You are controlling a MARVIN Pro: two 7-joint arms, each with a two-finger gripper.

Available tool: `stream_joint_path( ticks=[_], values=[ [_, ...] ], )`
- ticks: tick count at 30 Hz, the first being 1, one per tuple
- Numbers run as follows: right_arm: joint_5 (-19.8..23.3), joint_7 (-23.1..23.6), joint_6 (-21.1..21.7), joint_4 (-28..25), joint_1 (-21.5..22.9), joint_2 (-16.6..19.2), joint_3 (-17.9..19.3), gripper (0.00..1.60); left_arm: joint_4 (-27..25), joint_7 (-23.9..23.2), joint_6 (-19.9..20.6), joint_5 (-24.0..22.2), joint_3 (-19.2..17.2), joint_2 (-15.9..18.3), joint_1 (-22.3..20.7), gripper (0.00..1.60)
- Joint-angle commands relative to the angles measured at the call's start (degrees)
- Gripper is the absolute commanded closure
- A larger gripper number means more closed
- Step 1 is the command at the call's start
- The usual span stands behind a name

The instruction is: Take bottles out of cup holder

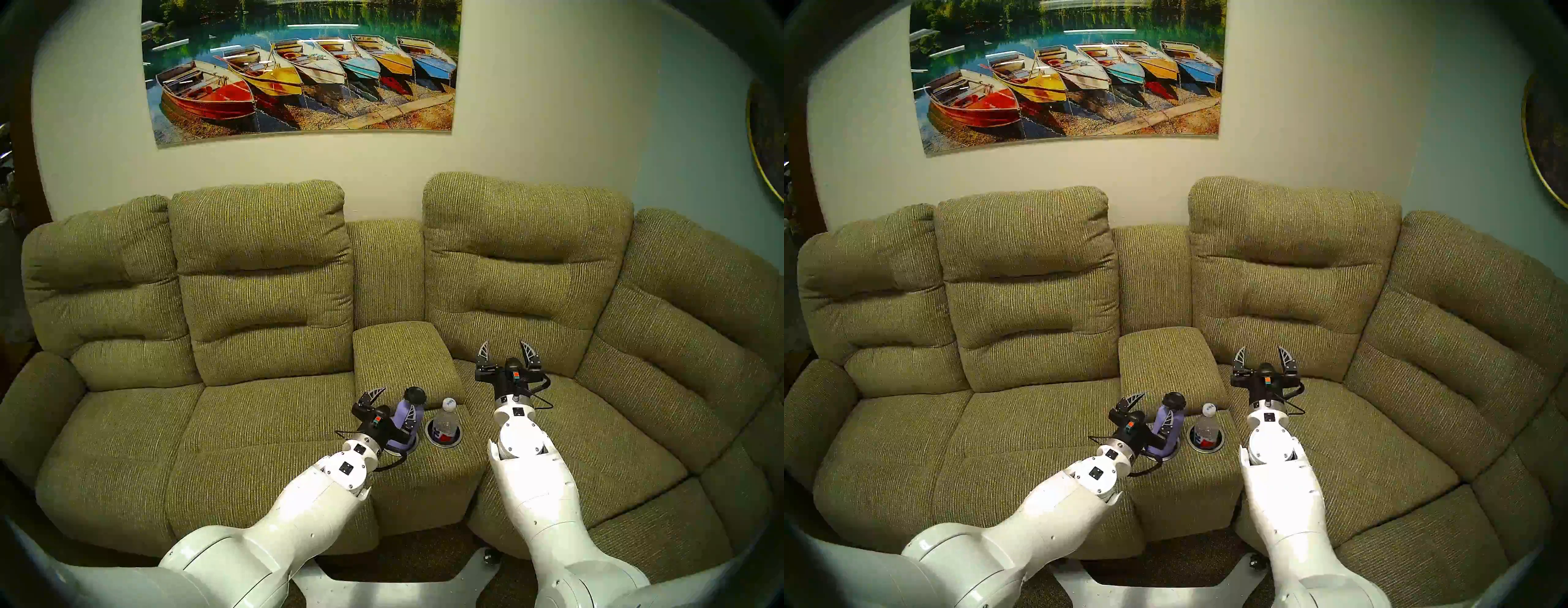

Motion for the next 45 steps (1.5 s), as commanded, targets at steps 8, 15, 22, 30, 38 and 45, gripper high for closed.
stream_joint_path(
  ticks=[8, 15, 22, 30, 38, 45],
  values=[
    [0.0, 0.1, -0.2, -1.1, 0.6, 0.1, -0.1, 0.00, 0.4, -0.3, -1.3, -0.1, -0.4, -0.8, -2.8, 0.00],
    [0.0, 0.1, -0.2, -1.1, 0.6, 0.1, -0.1, 0.00, 0.8, -0.8, -1.6, 0.2, -0.3, -0.6, -3.6, 0.00],
    [0.0, 0.1, -0.2, -1.1, 0.6, 0.1, -0.1, 0.00, 0.5, -0.5, -1.8, 0.7, -0.2, -1.0, -4.0, 0.00],
    [0.0, 0.1, -0.1, -1.1, 0.6, 0.1, -0.1, 0.00, 1.7, -0.8, -1.6, 0.8, -0.7, -1.4, -4.7, 0.00],
    [0.0, 0.1, -0.2, -1.1, 0.6, 0.1, -0.1, 0.00, 3.9, -0.9, -2.0, 0.9, -1.0, -1.9, -6.1, 0.00],
    [0.0, 0.1, -0.2, -1.1, 0.6, 0.1, -0.1, 0.00, 6.6, -1.8, -2.1, 0.2, -1.6, -2.6, -7.4, 0.00]
  ],
)
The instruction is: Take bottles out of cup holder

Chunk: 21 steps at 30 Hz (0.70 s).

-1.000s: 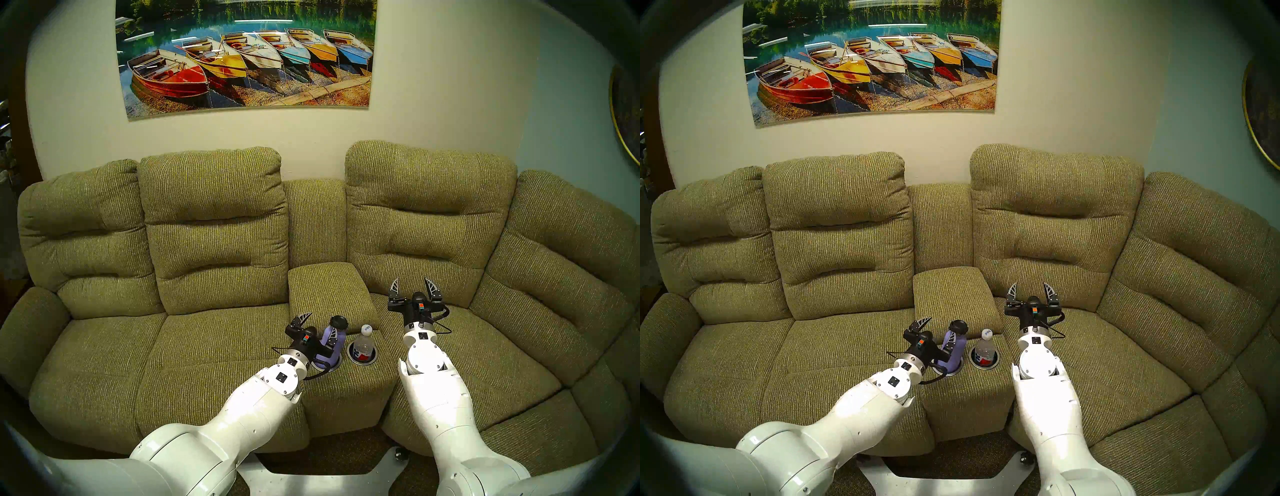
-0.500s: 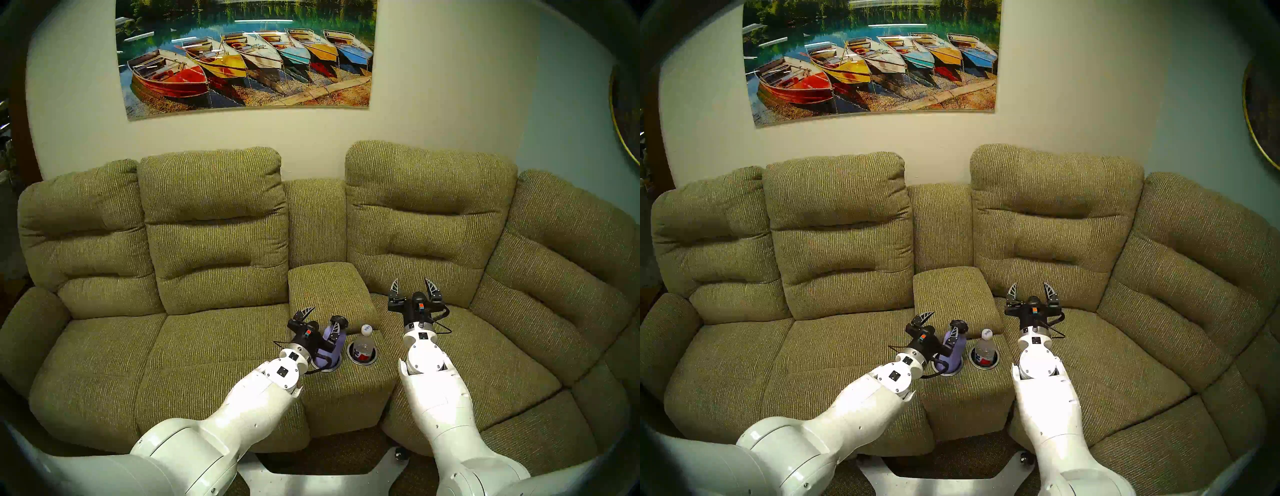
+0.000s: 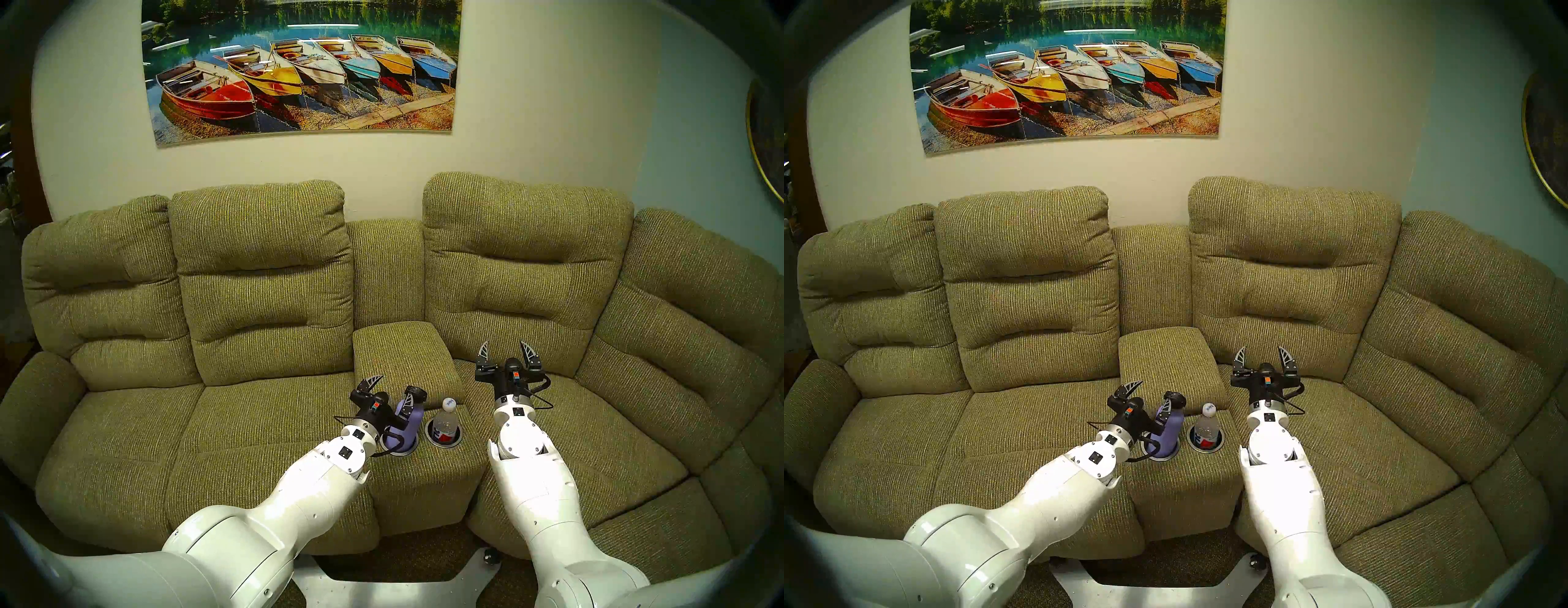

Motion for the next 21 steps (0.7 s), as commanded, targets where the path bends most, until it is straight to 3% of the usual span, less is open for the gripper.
stream_joint_path(
  ticks=[1, 21],
  values=[
    [0.0, 0.1, -0.2, -1.1, 0.6, 0.1, -0.1, 0.00, 1.2, -0.7, -1.0, -0.4, -0.3, -1.2, -2.5, 0.00],
    [0.0, 0.1, -0.2, -1.1, 0.6, 0.1, -0.1, 0.00, 1.6, -2.2, -2.1, -0.3, 0.1, -1.8, -3.2, 0.00]
  ],
)
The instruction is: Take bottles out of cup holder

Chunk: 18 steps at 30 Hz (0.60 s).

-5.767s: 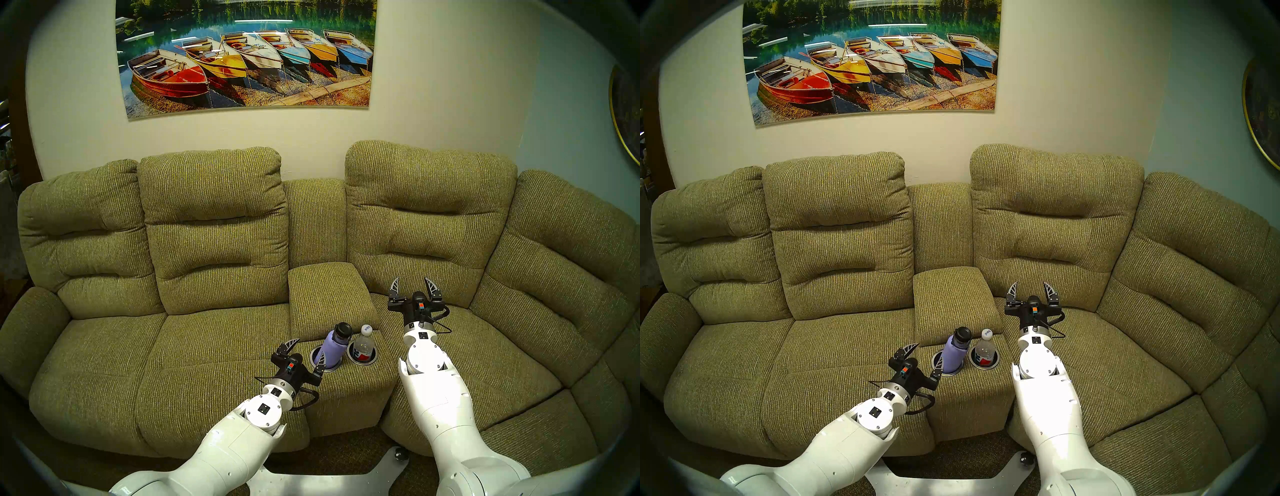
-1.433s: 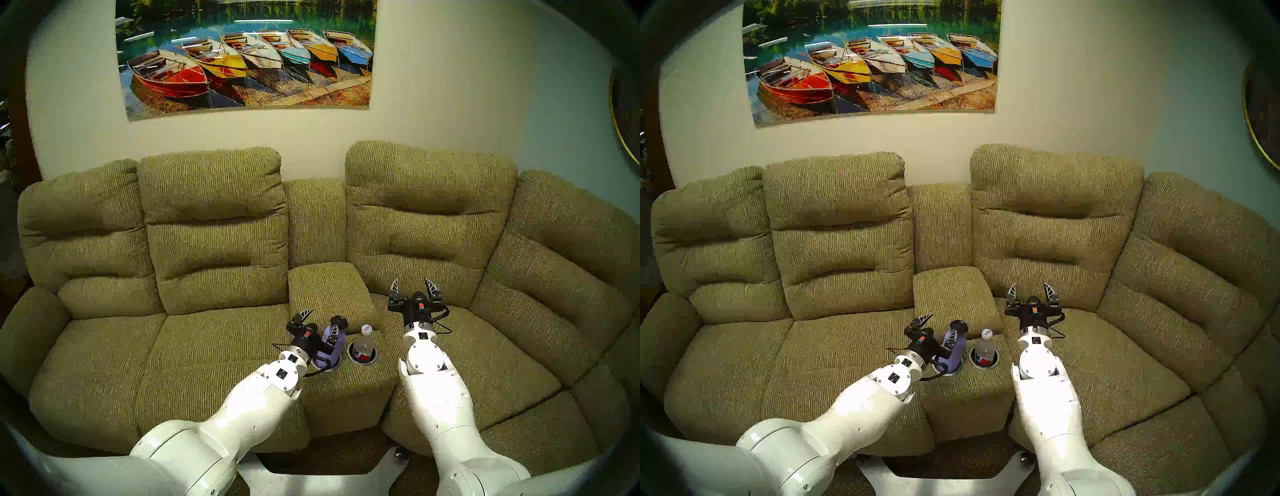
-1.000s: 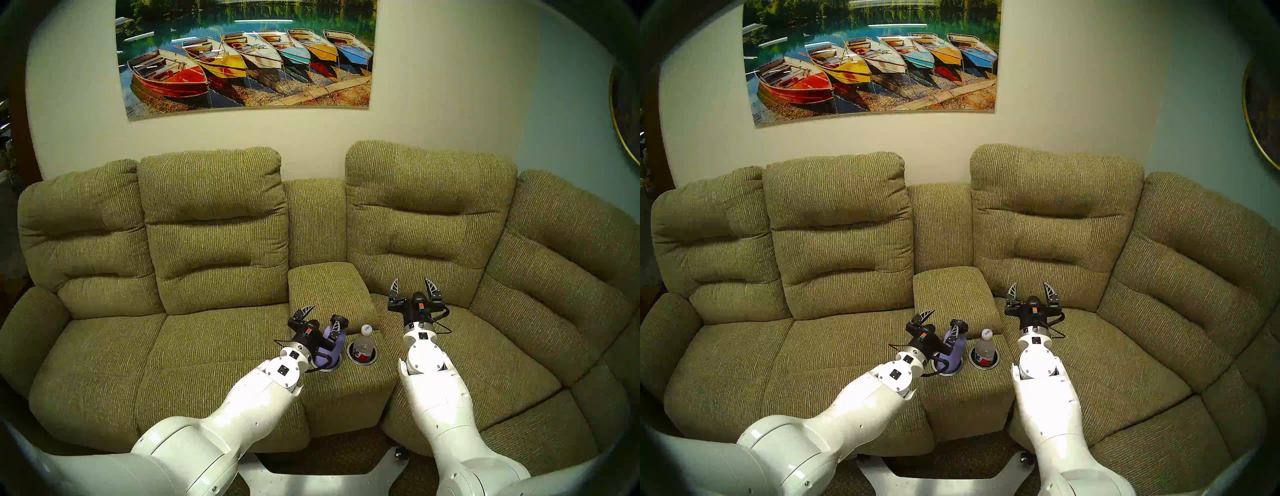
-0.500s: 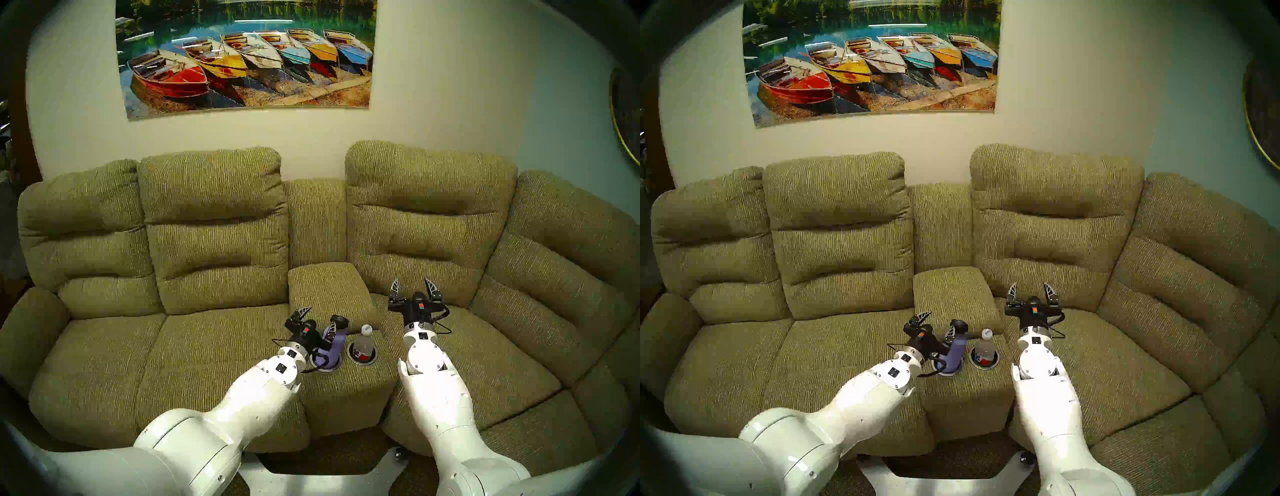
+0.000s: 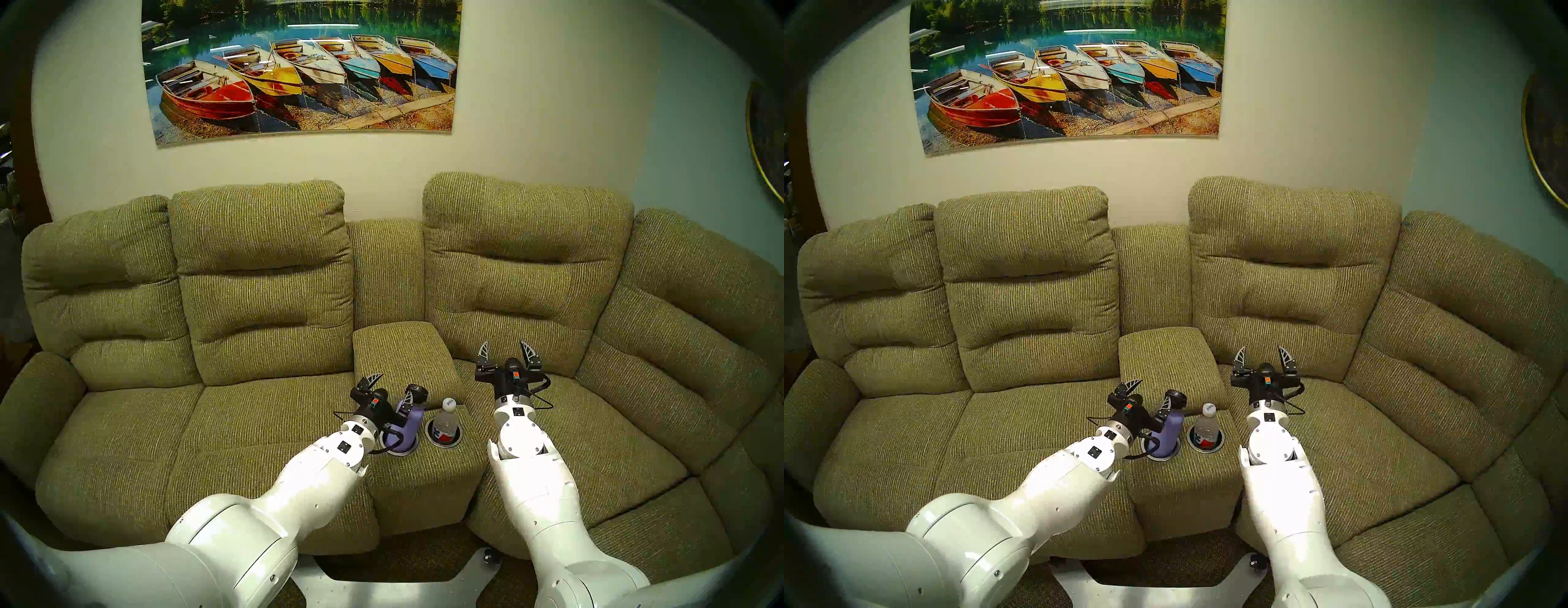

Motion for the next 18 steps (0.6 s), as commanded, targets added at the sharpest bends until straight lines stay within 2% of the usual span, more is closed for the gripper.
stream_joint_path(
  ticks=[1, 9, 18],
  values=[
    [0.0, 0.1, -0.2, -1.1, 0.6, 0.1, -0.1, 0.00, -1.4, 0.1, -0.9, 0.4, 0.4, -1.0, -1.0, 0.00],
    [0.0, 0.1, -0.2, -1.1, 0.6, 0.1, -0.1, 0.00, -0.4, 0.1, -0.7, 0.3, 0.5, -1.4, -1.6, 0.00],
    [0.0, 0.1, -0.2, -1.1, 0.6, 0.1, -0.1, 0.00, 3.5, 0.5, -1.4, 0.3, 0.2, -2.0, -4.1, 0.00]
  ],
)
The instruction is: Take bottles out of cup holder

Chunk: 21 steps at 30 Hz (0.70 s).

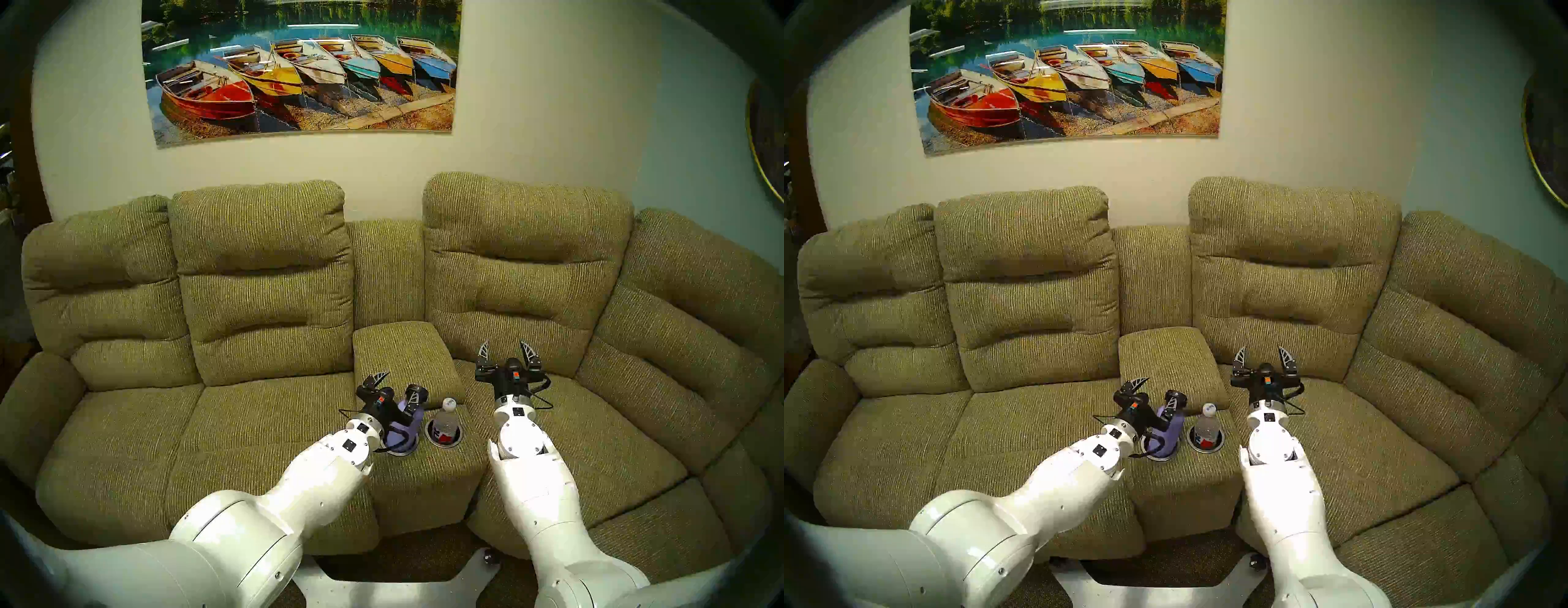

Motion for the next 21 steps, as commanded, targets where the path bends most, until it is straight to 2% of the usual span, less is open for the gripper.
stream_joint_path(
  ticks=[1, 21],
  values=[
    [0.0, 0.1, -0.2, -1.1, 0.6, 0.1, -0.1, 0.00, 1.3, 0.0, -1.1, -0.1, -0.2, -1.0, -2.8, 0.00],
    [0.0, 0.1, -0.2, -1.0, 0.6, 0.1, -0.1, 0.00, 6.1, 0.0, -3.5, 0.4, -0.5, -2.7, -5.8, 0.00]
  ],
)
